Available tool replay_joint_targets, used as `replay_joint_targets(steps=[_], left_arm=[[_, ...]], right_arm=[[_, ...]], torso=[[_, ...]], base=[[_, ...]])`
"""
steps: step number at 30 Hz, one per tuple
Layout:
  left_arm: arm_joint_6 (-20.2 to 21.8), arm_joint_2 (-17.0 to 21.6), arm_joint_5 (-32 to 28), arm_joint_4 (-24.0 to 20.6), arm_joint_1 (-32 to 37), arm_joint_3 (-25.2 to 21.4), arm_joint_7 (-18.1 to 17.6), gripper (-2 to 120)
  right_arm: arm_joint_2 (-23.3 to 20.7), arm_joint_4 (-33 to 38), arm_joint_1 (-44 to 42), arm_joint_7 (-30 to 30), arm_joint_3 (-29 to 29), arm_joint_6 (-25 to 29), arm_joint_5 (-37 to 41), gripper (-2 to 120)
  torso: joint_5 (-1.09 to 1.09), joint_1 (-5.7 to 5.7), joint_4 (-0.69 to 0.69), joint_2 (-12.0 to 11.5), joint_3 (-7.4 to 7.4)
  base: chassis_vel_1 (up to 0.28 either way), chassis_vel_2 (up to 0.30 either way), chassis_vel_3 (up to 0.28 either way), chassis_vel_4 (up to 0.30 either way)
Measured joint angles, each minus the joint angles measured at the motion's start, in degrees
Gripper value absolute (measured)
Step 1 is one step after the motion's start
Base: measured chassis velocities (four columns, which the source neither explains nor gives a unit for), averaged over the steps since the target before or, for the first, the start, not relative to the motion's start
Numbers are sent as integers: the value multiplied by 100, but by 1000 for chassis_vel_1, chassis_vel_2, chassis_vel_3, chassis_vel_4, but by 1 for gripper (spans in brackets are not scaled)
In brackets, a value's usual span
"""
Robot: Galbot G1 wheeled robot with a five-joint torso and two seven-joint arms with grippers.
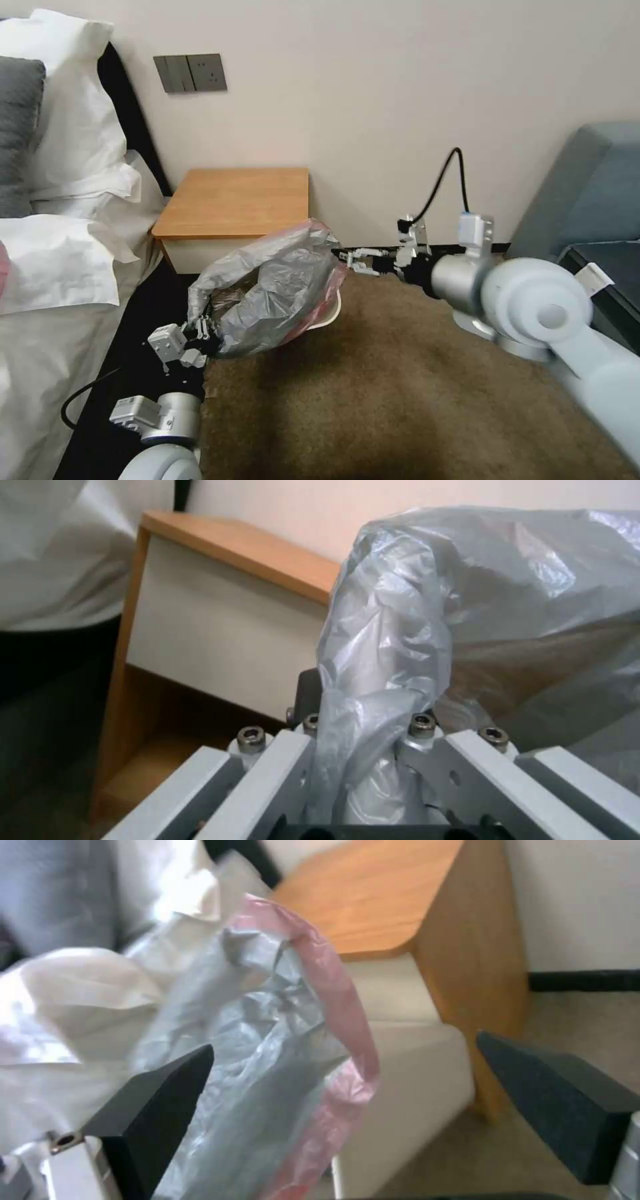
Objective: Pick up the garbage bag from the table and place it over the trash can.
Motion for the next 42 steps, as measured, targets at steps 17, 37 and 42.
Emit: replay_joint_targets(steps=[17,37,42], left_arm=[[305,24,-710,-181,26,16,-319,5],[405,17,-966,-250,-10,14,-440,5],[414,1,-980,-243,-4,28,-430,5]], right_arm=[[1351,152,-1708,-843,673,1524,-225,100],[2402,-375,-1610,-801,-26,1999,-261,63],[2536,-422,-1608,-987,-68,2060,-345,41]], torso=[[-1,0,0,1,0],[0,0,1,1,0],[0,0,1,1,0]], base=[[0,0,0,0],[0,0,0,0],[0,0,0,0]])
